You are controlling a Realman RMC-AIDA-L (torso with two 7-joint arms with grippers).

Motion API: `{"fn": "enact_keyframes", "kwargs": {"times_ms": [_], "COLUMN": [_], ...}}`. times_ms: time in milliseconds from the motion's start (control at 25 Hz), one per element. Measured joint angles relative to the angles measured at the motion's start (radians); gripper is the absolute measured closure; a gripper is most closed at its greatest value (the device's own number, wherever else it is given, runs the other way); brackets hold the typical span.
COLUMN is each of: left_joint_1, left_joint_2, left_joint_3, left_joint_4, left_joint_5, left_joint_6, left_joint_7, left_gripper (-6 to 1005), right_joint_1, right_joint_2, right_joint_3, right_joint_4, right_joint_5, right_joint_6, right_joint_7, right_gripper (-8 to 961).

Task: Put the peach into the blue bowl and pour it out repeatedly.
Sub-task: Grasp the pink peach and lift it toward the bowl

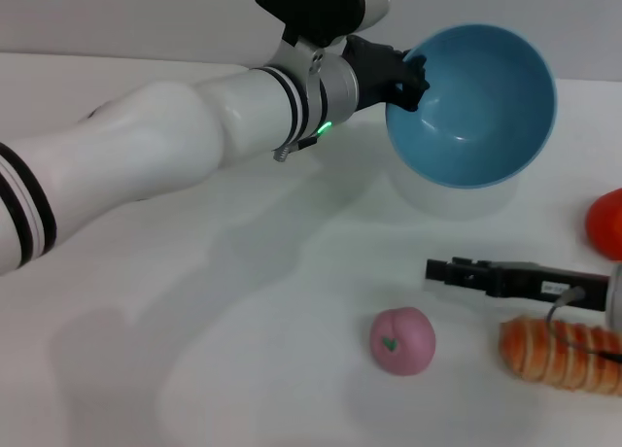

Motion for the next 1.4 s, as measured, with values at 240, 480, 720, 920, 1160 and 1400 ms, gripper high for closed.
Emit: {"fn": "enact_keyframes", "kwargs": {"times_ms": [240,480,720,920,1160,1400], "left_joint_1": [0.003,0.003,0.005,0.011,0.013,0.014], "left_joint_2": [0.000,-0.002,-0.005,-0.006,-0.008,-0.007], "left_joint_3": [-0.001,0.006,0.009,0.010,0.019,0.029], "left_joint_4": [0.000,0.000,-0.001,-0.001,-0.001,-0.003], "left_joint_5": [0.000,0.000,0.000,0.000,-0.001,-0.002], "left_joint_6": [-0.004,-0.015,-0.019,-0.020,-0.022,-0.024], "left_joint_7": [-0.001,-0.003,-0.005,-0.007,-0.009,-0.031], "left_gripper": [1000,1000,1000,1001,1001,1000], "right_joint_1": [0.031,0.042,0.046,0.054,0.050,0.036], "right_joint_2": [0.002,0.004,0.007,0.008,0.008,0.006], "right_joint_3": [-0.072,-0.167,-0.179,-0.209,-0.212,-0.199], "right_joint_4": [0.063,0.088,0.099,0.102,0.102,0.093], "right_joint_5": [0.000,0.001,0.004,0.004,0.006,0.061], "right_joint_6": [0.038,0.073,0.081,0.074,0.073,0.031], "right_joint_7": [0.002,0.035,0.033,0.033,0.027,-0.055], "right_gripper": [267,271,276,280,459,602]}}
